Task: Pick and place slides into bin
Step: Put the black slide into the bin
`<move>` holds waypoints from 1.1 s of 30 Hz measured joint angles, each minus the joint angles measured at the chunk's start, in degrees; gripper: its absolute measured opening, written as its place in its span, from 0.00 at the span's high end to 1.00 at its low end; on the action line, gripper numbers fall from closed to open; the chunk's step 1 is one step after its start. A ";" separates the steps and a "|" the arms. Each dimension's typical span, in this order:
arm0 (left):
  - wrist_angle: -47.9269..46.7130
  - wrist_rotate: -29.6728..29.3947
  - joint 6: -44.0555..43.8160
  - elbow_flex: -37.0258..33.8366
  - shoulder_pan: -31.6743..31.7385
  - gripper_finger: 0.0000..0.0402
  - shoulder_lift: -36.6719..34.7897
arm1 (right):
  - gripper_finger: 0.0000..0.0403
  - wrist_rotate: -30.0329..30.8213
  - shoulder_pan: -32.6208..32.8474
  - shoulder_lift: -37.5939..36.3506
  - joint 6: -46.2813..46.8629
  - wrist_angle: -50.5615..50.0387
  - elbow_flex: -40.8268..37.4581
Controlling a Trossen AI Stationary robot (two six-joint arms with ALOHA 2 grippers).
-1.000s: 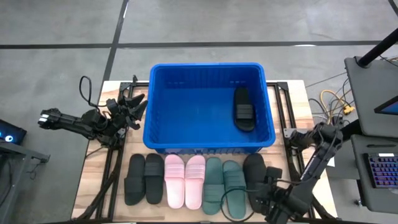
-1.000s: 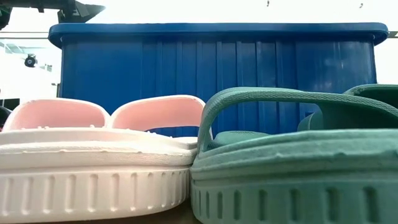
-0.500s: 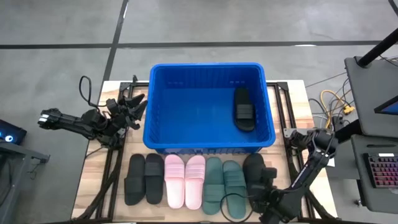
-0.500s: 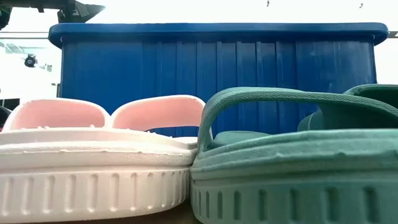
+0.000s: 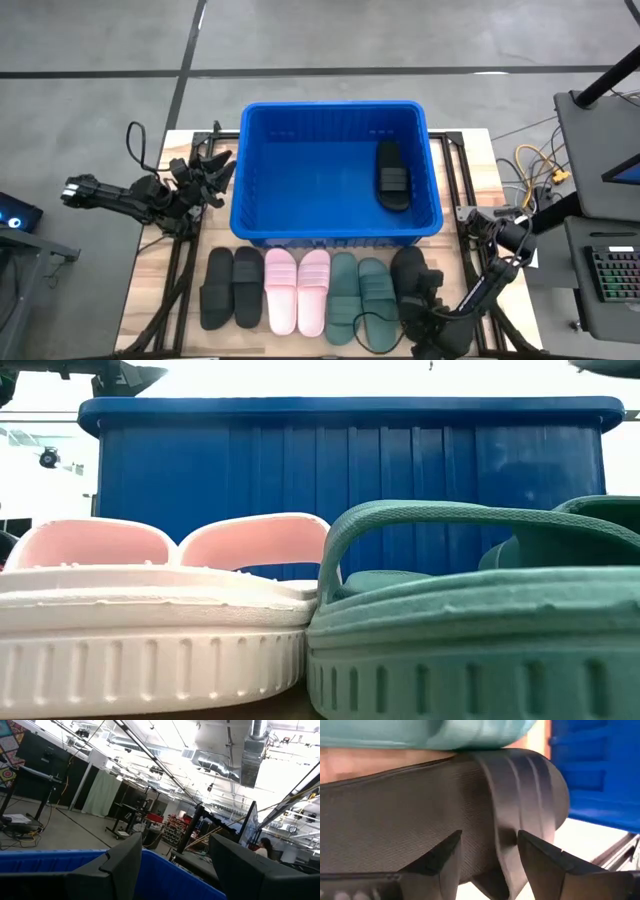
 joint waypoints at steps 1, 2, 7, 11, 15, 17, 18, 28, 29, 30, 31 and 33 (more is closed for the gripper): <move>-0.02 0.00 0.01 0.00 0.00 0.46 -0.16 | 0.56 0.08 0.00 -0.20 0.92 -0.37 0.00; 0.00 0.00 0.01 0.00 0.00 0.46 -0.22 | 0.56 0.23 0.00 -0.52 1.95 -1.13 -0.01; -0.01 0.00 0.01 0.00 0.00 0.46 -0.21 | 0.59 3.44 0.00 -1.81 3.44 -2.26 -0.59; -0.01 0.00 0.01 0.00 0.00 0.46 -0.17 | 0.61 4.41 -0.04 -2.00 3.35 -1.88 -1.78; 0.01 0.00 0.00 0.00 0.00 0.46 -0.19 | 0.61 4.35 0.00 -2.00 4.40 -1.75 -2.56; 0.01 0.00 -0.01 0.00 0.00 0.46 -0.20 | 0.61 4.21 0.00 -2.02 4.73 -1.74 -2.56; 0.01 0.00 -0.01 0.00 0.00 0.46 -0.21 | 0.61 3.98 0.00 -2.02 4.73 -1.80 -2.42; 0.01 0.02 0.01 0.00 0.00 0.46 -0.21 | 0.61 4.22 0.00 -2.15 5.62 -0.17 -1.84; 0.01 0.00 0.00 0.00 0.00 0.46 -0.19 | 0.61 4.35 -0.02 -2.15 5.81 -0.12 -1.84; 0.01 0.00 -0.01 0.00 0.00 0.46 -0.17 | 0.61 4.42 -0.02 -2.15 6.14 -0.10 -1.88; 0.01 0.00 -0.01 0.00 0.00 0.46 -0.19 | 0.62 4.42 -0.03 -2.15 6.29 -0.07 -1.97; 0.01 0.00 0.00 0.00 0.00 0.46 -0.18 | 0.62 4.42 -0.02 -2.15 6.71 -0.01 -2.33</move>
